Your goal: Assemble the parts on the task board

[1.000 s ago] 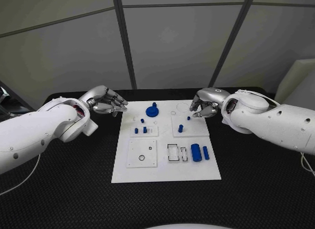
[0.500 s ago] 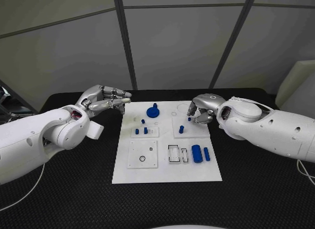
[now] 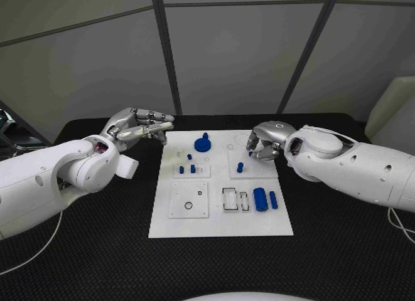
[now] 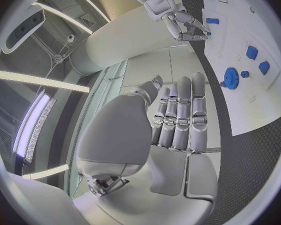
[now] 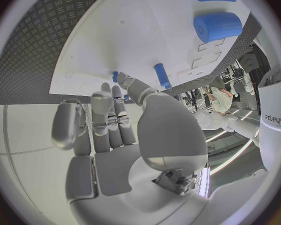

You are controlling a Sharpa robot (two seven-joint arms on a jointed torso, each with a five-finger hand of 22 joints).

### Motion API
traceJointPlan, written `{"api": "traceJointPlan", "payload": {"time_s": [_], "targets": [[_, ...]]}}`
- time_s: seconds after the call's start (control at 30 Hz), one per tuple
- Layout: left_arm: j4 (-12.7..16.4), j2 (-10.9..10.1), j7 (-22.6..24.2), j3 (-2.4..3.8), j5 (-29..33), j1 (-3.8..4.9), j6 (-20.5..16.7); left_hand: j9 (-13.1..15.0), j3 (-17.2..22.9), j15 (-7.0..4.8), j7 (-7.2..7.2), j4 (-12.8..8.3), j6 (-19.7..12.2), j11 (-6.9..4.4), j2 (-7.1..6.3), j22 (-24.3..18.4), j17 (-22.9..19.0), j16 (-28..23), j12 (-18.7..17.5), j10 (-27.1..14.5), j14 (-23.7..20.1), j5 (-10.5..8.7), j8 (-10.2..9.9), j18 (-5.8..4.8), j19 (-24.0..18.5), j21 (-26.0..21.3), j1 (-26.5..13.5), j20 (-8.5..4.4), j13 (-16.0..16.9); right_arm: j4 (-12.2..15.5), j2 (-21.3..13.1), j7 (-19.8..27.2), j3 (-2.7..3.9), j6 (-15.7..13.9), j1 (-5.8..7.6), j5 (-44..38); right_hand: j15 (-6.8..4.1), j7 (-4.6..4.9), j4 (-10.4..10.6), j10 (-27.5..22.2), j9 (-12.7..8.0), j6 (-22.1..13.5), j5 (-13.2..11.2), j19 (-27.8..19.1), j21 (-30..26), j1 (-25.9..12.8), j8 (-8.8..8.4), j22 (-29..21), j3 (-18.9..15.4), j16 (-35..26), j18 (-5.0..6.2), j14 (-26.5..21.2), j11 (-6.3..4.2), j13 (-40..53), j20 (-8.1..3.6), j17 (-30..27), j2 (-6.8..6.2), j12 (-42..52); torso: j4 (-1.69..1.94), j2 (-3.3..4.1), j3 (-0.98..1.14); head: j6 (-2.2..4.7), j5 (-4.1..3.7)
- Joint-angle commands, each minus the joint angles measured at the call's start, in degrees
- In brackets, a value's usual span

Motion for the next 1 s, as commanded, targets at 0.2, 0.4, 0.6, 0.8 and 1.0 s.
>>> {"api": "traceJointPlan", "payload": {"time_s": [0.2, 0.4, 0.6, 0.8, 1.0], "targets": [[0.0, 0.1, 0.7, 0.07, 1.3, 0.05, 1.1, 0.1, -0.1, 0.12, 0.73, 0.3, -0.1, 0.53, 0.11, -0.4, -0.2, -0.5, -0.3, -0.1, 0.3, -0.23, -0.5, -0.74, 0.6, -0.7, -0.5, 0.16, -0.1, -0.2, 0.3, -0.2, 0.03, 2.2, 0.01, 0.0, -0.10, -0.35, -0.4, 1.9, 0.3, 1.7, -1.6, 1.3, 2.4, 0.5, 0.20, 3.3, 3.2, 3.1, -1.20, 1.1, -0.35, 0.0, -0.13, 2.5, 1.25, -0.1, -0.13, -0.05, -0.01, -0.31, 0.52], [-0.1, 0.2, 0.6, 0.07, 1.3, 0.05, 1.2, 0.1, -0.1, 0.12, 0.74, 0.3, -0.2, 0.53, 0.11, -0.4, -0.2, -0.5, -0.3, -0.1, 0.3, -0.23, -0.5, -0.74, 0.6, -0.7, -0.5, 0.16, -0.1, -0.3, 0.8, -0.4, 0.03, 3.3, -0.20, 0.0, -0.11, -0.40, -0.4, 2.2, 0.3, 2.0, -1.8, 1.5, 3.1, 0.3, 0.12, 4.2, 4.1, 4.1, -1.35, 1.1, -0.42, 0.0, -0.16, 3.4, 1.12, -0.1, -0.02, -0.11, 0.01, -0.58, 0.52], [-0.1, 0.3, 0.6, 0.07, 1.3, 0.05, 1.1, 0.0, -0.4, 0.28, 0.98, 0.5, -0.3, 0.72, 0.06, -0.9, -0.3, -0.8, -0.5, -0.3, 0.4, -0.26, -0.6, -0.78, 0.8, -1.1, -0.8, 0.27, -0.1, -0.7, 1.1, -0.7, 0.03, 3.9, -0.45, -0.1, -0.12, -0.40, -0.5, 2.2, 0.3, 2.0, -1.8, 1.6, 3.3, 0.2, 0.06, 4.5, 4.4, 4.5, -1.39, 1.1, -0.43, 0.0, -0.17, 3.6, 1.02, -0.2, -0.02, -0.08, -0.04, -0.74, 0.54], [-0.2, 0.3, 0.5, 0.07, 1.3, 0.05, 1.2, 0.0, -0.4, 0.30, 1.02, 0.5, -0.4, 0.74, 0.02, -1.0, -0.3, -0.9, -0.5, -0.3, 0.4, -0.25, -0.7, -0.78, 0.9, -1.3, -0.8, 0.29, -0.1, -1.0, 1.3, -0.9, 0.03, 4.3, -0.72, -0.2, -0.11, -0.37, -0.5, 2.1, 0.3, 1.9, -1.8, 1.5, 3.4, 0.2, -0.01, 4.6, 4.6, 4.6, -1.40, 1.0, -0.40, -0.1, -0.17, 3.7, 0.89, -0.2, 0.01, -0.08, -0.03, -0.83, 0.59], [-0.2, 0.3, 0.5, 0.07, 1.3, 0.05, 1.3, 0.0, -0.4, 0.31, 1.04, 0.5, -0.4, 0.75, 0.01, -1.0, -0.3, -0.9, -0.5, -0.3, 0.4, -0.25, -0.7, -0.78, 0.9, -1.3, -0.8, 0.30, -0.1, -0.9, 1.4, -1.2, 0.03, 2.8, -0.96, -0.6, -0.33, -0.63, -0.1, 2.9, 0.5, 2.7, -1.9, 1.9, 4.2, 0.1, 0.30, 5.8, 5.4, 5.9, -1.60, 1.1, -0.67, 0.1, -0.25, 4.7, 1.57, 0.0, -0.02, -0.13, -0.04, -0.94, 0.65]]}}
